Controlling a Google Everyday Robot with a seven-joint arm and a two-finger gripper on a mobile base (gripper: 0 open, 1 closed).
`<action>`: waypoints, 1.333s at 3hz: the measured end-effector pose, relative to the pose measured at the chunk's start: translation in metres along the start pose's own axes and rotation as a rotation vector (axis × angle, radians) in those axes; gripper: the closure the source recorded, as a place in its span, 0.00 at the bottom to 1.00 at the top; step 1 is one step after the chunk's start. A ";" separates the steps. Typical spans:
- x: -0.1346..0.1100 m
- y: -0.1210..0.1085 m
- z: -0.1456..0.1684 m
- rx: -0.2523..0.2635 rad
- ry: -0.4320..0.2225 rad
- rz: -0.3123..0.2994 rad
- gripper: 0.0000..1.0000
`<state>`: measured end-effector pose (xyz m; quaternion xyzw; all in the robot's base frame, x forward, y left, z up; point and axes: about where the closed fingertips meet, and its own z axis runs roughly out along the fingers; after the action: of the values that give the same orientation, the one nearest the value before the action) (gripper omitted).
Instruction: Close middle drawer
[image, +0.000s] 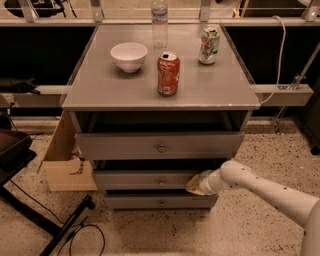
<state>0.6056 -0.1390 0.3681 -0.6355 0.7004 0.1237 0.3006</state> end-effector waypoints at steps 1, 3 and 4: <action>0.000 0.000 0.000 0.000 0.000 0.000 0.08; 0.000 0.000 0.000 0.000 0.000 0.000 0.00; 0.000 0.000 0.000 0.000 0.000 0.000 0.19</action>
Offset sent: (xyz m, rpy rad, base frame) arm 0.0000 0.0000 0.0000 0.0000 0.0000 0.0000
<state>0.6055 -0.1390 0.3680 -0.6355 0.7004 0.1237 0.3006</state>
